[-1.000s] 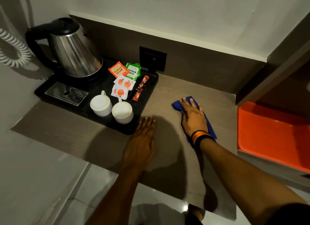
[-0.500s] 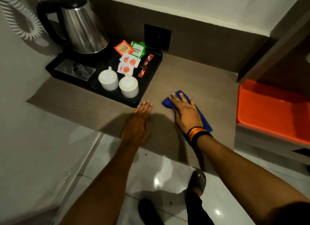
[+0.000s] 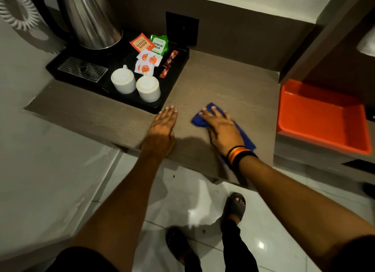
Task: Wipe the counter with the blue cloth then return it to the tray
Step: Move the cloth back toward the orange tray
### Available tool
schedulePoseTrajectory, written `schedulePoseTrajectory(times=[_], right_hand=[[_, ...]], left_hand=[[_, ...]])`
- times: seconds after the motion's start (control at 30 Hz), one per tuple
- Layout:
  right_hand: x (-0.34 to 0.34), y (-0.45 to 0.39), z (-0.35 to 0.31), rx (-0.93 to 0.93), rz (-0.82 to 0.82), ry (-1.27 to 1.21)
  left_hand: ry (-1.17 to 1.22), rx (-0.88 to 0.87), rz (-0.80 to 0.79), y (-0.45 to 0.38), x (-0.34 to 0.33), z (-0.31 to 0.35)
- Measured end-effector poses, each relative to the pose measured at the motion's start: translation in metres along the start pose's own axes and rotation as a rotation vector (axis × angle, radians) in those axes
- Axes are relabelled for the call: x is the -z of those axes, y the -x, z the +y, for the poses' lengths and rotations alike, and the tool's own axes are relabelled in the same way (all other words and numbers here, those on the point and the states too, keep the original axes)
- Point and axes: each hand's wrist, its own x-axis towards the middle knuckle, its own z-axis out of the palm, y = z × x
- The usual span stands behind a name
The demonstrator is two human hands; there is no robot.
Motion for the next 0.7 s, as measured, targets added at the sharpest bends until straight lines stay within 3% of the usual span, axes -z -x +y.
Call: schedulePoseTrajectory(times=[0.1, 0.2, 0.3, 0.5, 0.7], right_hand=[[-0.011, 0.049, -0.027, 0.225, -0.062, 0.017], [0.004, 0.111, -0.007, 0.351, -0.155, 0.031], [0.037, 0.142, 0.032, 0.151, -0.129, -0.098], [0.123, 0.112, 0.12, -0.38, 0.261, -0.241], [0.127, 0.062, 0.126, -0.603, 0.462, -0.345]], left_hand=[[-0.012, 0.045, -0.088, -0.005, 0.008, 0.006], [-0.037, 0.144, -0.224, -0.011, 0.017, 0.012], [-0.143, 0.165, -0.265, -0.015, 0.026, 0.028], [-0.132, -0.001, -0.192, -0.083, -0.004, 0.126], [-0.148, -0.014, -0.203, -0.076, -0.028, 0.155]])
